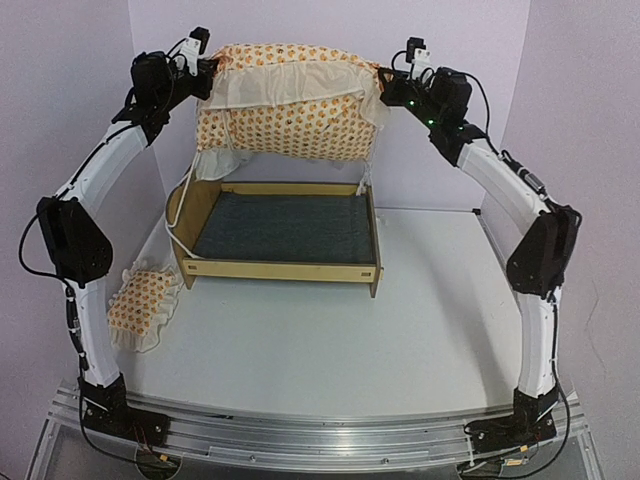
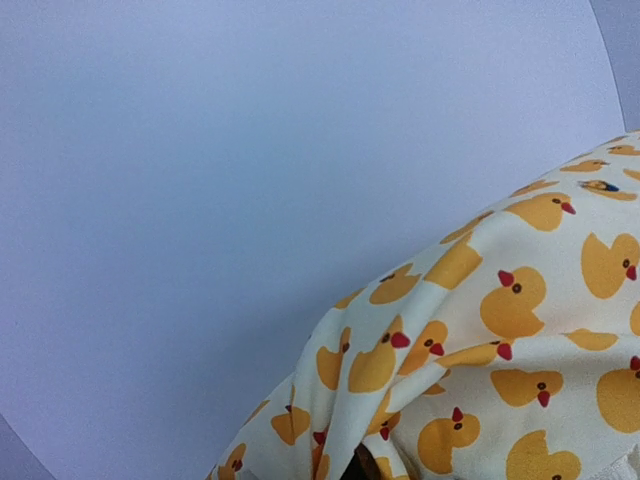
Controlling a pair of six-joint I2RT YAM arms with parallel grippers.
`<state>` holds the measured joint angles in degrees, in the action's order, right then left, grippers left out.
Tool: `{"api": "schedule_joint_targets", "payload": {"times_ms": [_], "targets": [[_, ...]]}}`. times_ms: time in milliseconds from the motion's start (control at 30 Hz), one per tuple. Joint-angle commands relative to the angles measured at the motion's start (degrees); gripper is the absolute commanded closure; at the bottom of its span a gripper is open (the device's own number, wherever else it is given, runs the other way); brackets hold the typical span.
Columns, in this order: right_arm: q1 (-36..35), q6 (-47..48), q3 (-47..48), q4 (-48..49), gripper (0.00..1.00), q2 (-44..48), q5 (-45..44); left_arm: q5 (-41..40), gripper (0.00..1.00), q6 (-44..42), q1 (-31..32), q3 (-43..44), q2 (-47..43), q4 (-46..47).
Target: Set up the pet bed
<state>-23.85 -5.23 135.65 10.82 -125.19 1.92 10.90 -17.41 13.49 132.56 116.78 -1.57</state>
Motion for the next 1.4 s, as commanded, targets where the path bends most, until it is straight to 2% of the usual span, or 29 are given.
{"api": "schedule_joint_targets", "payload": {"times_ms": [0,100,167,233,367,500,533,567,667,700,767,800,867,967,1067,1133,1200,1267,1367], "targets": [[0.52,-1.58,-14.49,-1.18,1.0,12.37,5.76,3.82,1.0,-3.79,-2.1,-6.91,-8.49,-8.13],[0.06,-3.98,-26.32,-4.97,1.0,16.22,9.91,7.57,1.0,-5.02,-2.19,-18.42,-13.02,-17.49],[-1.72,-2.53,-34.22,-6.65,1.0,17.89,12.18,9.02,1.0,-6.09,-2.29,-33.26,-16.82,-16.67],[-4.16,-0.08,-40.95,-9.42,1.0,19.54,13.19,9.5,1.0,-6.97,-2.24,-42.69,-20.85,-16.73],[-7.65,0.89,-47.49,-18.63,1.0,23.75,18.99,14.83,1.0,-7.5,-3.25,-48.65,-26.87,-25.8],[-10.03,1.79,-53.5,-23.46,1.0,28.81,17.73,22.43,1.0,-13.79,-3.5,-51.13,-30.41,-36.19],[-10.38,1.8,-54.11,-24.79,0.94,29.14,17.85,23.33,0.99,-16.48,-3.5,-51.38,-30.11,-39.66],[-10.53,1.89,-54.09,-26.63,0.84,29.09,18.21,24.08,0.91,-18.76,-3.47,-51.35,-29.53,-41.86],[-10.66,3.09,-51.0,-33.99,0.4,28.21,18.8,26.11,0.42,-26.69,-3.51,-49.79,-27.89,-50.68],[-10.63,3.7,-48.97,-36.18,0.3,28.03,17.94,26.91,0.26,-28.87,-3.54,-48.66,-27.62,-52.75],[-10.41,4.46,-45.91,-39.26,0.22,28.29,15.23,29.59,0.08,-34.28,-3.49,-44.24,-26.88,-58.3],[-10.14,4.35,-43.83,-39.85,0.19,28.3,13.36,31.39,0.04,-36.15,-3.48,-40.95,-26.24,-60.77],[-9.3,1.69,-38.99,-40.26,0.16,26.98,9.09,35.21,0.01,-37.73,-3.51,-33.27,-24.31,-66.3],[-8.24,-5.51,-28.17,-41.22,0.19,20.74,4.07,40.46,0.01,-39.11,-3.42,-17.58,-17.04,-75.36],[-8.12,-11.24,-19.22,-41.73,0.2,13.57,-3.36,40.63,0.01,-36.5,-3.44,-6.34,-10.67,-79.04],[-8.1,-13.05,-14.99,-42.28,0.22,8.25,-7.36,34.87,0.02,-26.57,-2.17,-6.25,-8.65,-70.83],[-8.13,-14.88,-11.28,-42.92,0.22,3.34,-8.44,22.08,0.04,-13.77,0.92,-11.63,-8.1,-57.09],[-8.14,-16.71,-6.82,-44.27,0.21,-1.68,-6.09,12.12,0.03,-10.32,3.44,-14.36,-6.6,-51.66],[-8.19,-18.18,-1.75,-46.03,0.2,-8.38,-0.11,5.28,0.01,-7.97,4.09,-14.3,-2.73,-47.57]]}}
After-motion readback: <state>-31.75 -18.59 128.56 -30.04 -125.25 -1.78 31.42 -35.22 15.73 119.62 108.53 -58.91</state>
